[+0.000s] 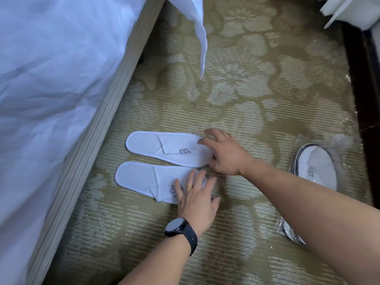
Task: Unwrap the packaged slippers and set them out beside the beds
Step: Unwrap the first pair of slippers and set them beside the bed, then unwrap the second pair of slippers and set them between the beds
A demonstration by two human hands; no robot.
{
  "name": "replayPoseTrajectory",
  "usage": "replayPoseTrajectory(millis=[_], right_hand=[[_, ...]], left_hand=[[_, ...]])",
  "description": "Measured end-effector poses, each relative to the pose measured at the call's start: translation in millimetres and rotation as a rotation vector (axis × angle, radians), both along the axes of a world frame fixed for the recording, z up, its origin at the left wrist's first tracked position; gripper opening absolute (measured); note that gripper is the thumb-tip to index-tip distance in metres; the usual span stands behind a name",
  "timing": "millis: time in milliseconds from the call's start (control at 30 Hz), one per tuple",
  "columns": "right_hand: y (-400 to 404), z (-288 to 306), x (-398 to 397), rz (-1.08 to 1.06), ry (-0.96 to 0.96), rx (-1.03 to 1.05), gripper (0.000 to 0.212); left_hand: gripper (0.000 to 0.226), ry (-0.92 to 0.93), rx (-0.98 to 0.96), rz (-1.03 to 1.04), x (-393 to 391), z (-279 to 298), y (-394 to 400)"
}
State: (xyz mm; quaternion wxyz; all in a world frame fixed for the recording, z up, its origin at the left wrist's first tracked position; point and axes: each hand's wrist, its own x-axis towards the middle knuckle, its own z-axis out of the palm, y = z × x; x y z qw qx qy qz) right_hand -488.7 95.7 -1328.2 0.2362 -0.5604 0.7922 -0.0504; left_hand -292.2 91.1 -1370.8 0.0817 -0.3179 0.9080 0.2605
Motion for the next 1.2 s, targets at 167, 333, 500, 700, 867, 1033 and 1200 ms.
replayPoseTrajectory(millis=[167, 333, 500, 700, 867, 1033, 1200], right_hand=[[30.1, 20.2, -23.0, -0.07, -0.021, -0.034, 0.067], [71.6, 33.8, -51.0, -0.14, 0.004, -0.069, 0.068], [116.6, 44.8, -71.8, -0.205, 0.009, -0.085, 0.066], [167.0, 53.5, -87.4, -0.298, 0.05, -0.095, 0.061], [194.9, 58.3, -94.4, -0.368, 0.041, -0.084, 0.061], [211.4, 57.8, -96.9, -0.4, 0.029, -0.078, 0.059], [223.3, 53.6, -100.3, -0.417, 0.023, -0.068, 0.058]], left_hand=[[0.056, 0.03, -0.013, -0.083, -27.1, 9.7, 33.0], [0.055, 0.06, 0.019, -0.137, -61.0, 23.2, 71.8], [0.053, 0.11, 0.197, -0.043, -87.2, 36.4, 104.4], [0.055, 0.085, 0.38, -0.003, -114.1, 48.3, 140.5], [0.056, 0.007, 0.417, 0.043, -132.3, 53.0, 168.4], [0.07, -0.031, 0.393, 0.076, -142.2, 52.9, 188.4], [0.078, -0.085, 0.462, 0.104, -157.5, 47.5, 205.3]])
